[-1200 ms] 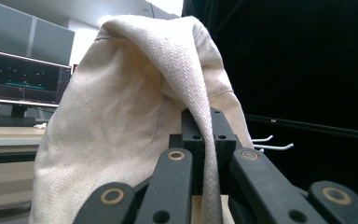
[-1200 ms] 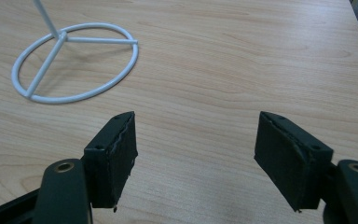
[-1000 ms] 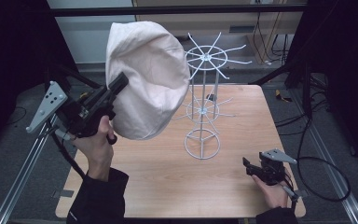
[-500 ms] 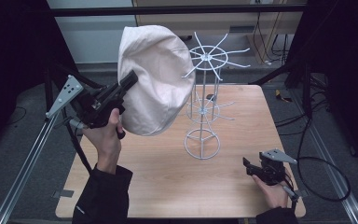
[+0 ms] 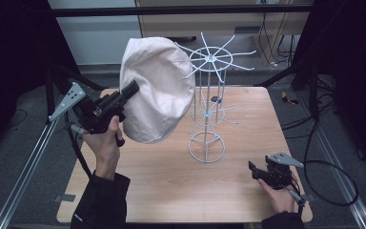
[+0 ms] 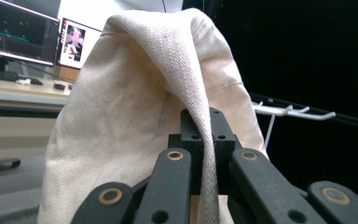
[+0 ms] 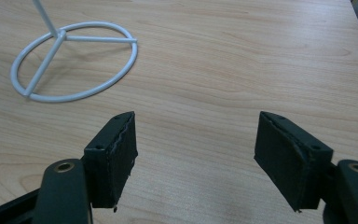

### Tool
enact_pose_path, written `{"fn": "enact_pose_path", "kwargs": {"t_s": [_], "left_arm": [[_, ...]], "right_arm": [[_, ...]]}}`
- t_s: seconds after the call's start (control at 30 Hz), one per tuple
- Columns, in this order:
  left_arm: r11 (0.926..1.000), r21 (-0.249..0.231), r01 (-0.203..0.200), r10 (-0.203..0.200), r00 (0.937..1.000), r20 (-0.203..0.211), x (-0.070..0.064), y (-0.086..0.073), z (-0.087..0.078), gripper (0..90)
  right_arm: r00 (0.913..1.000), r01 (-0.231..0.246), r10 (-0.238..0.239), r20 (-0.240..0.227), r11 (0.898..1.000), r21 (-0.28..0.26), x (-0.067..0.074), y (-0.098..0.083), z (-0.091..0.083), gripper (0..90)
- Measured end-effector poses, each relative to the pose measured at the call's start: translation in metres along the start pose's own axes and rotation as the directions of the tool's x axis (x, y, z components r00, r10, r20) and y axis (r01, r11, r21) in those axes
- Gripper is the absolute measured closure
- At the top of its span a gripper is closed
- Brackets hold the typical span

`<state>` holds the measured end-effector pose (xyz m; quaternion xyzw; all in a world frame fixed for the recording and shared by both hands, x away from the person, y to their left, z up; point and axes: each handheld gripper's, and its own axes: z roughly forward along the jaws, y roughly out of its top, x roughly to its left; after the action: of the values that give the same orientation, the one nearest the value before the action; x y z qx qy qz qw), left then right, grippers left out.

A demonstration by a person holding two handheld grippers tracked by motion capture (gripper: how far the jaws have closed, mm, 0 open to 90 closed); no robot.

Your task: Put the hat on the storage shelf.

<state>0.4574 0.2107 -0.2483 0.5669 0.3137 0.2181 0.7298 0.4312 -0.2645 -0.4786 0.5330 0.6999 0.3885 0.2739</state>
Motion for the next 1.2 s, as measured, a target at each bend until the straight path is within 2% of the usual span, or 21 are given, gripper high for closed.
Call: {"fn": "enact_pose_path", "kwargs": {"t_s": [0.27,0.6,0.8,0.83,1.07,1.13,1.17,1.2], "left_arm": [[0.9983,0.058,-0.008,0.009,0.9999,-0.007,0.006,-0.014,0.000,87.9],[0.9912,0.129,-0.031,0.036,0.9989,-0.031,0.010,-0.027,0.006,87.7],[0.9848,0.170,-0.039,0.047,0.9978,-0.047,0.013,-0.035,0.011,87.7],[0.9818,0.186,-0.038,0.049,0.9973,-0.056,0.015,-0.038,0.013,87.6],[0.9742,0.222,-0.039,0.054,0.9966,-0.062,0.018,-0.046,0.018,87.6],[0.9713,0.234,-0.040,0.057,0.9964,-0.063,0.018,-0.048,0.019,87.5],[0.9675,0.249,-0.045,0.064,0.9957,-0.067,0.018,-0.050,0.021,87.4],[0.9675,0.249,-0.045,0.064,0.9957,-0.067,0.018,-0.050,0.021,87.4]], "right_arm": [[1.0000,-0.004,0.004,-0.002,1.000,0.003,0.001,0.000,0.000,29.5],[1.0000,0.003,-0.003,0.000,1.000,0.004,0.000,0.000,0.001,29.6],[1.0000,0.003,-0.003,-0.001,1.000,0.004,0.000,0.000,0.001,29.6],[1.0000,0.003,-0.003,-0.001,1.000,0.004,0.001,0.000,0.001,29.6],[1.0000,0.003,-0.003,-0.003,1.000,0.002,0.001,0.000,0.001,29.5],[1.0000,0.003,-0.003,-0.003,1.000,0.003,0.001,0.000,0.001,29.5],[1.0000,0.003,-0.003,-0.003,1.000,0.002,0.001,0.000,0.001,29.5],[1.0000,0.003,-0.003,-0.003,1.000,0.002,0.001,0.000,0.001,29.5]]}}
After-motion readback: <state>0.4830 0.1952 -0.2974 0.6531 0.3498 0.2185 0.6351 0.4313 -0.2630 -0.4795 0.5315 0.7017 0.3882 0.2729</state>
